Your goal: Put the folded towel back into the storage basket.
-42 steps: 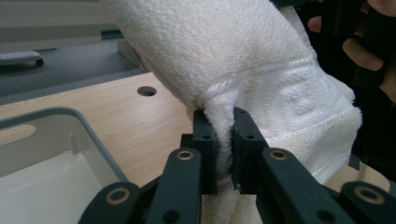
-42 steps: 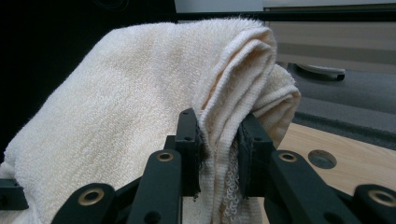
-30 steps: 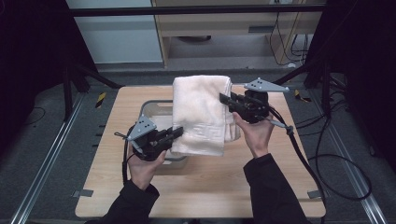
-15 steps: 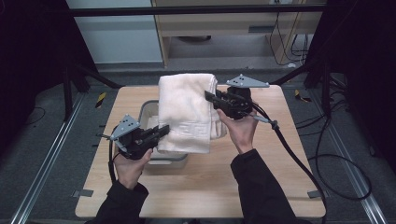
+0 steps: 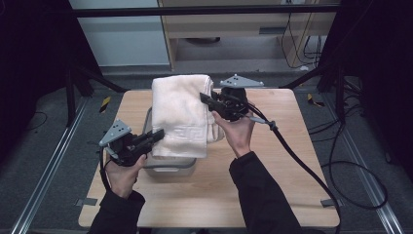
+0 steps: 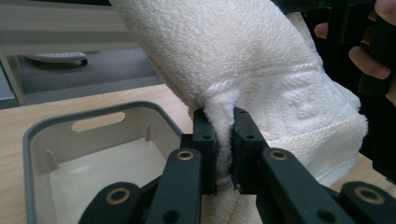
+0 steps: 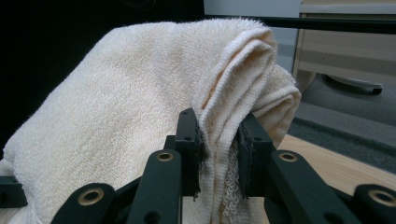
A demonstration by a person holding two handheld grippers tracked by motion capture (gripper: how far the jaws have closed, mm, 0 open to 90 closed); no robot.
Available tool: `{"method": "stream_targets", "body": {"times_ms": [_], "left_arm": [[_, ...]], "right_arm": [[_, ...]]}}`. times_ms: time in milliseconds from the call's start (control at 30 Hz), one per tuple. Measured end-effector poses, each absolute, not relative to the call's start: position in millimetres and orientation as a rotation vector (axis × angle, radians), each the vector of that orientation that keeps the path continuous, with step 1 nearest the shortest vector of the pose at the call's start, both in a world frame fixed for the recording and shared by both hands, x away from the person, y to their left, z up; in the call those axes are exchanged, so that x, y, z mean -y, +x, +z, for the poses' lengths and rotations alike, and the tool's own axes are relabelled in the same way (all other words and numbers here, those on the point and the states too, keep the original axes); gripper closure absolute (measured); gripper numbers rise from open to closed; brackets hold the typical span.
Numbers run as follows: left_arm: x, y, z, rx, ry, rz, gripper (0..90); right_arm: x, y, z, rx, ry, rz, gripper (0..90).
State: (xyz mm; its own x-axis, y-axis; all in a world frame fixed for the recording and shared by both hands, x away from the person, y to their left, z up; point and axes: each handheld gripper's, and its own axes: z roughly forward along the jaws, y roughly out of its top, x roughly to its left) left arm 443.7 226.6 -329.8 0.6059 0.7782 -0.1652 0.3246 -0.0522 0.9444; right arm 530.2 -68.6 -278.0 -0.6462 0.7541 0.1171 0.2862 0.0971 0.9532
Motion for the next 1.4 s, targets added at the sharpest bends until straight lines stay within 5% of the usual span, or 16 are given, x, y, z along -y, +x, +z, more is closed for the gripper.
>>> {"method": "stream_targets", "body": {"times_ms": [1400], "left_arm": [[-280, 480, -387, -1.136, 1.723, 0.441, 81.6]], "right_arm": [[-6, 581, -351, -2.111, 1.111, 1.451, 72.7]]}}
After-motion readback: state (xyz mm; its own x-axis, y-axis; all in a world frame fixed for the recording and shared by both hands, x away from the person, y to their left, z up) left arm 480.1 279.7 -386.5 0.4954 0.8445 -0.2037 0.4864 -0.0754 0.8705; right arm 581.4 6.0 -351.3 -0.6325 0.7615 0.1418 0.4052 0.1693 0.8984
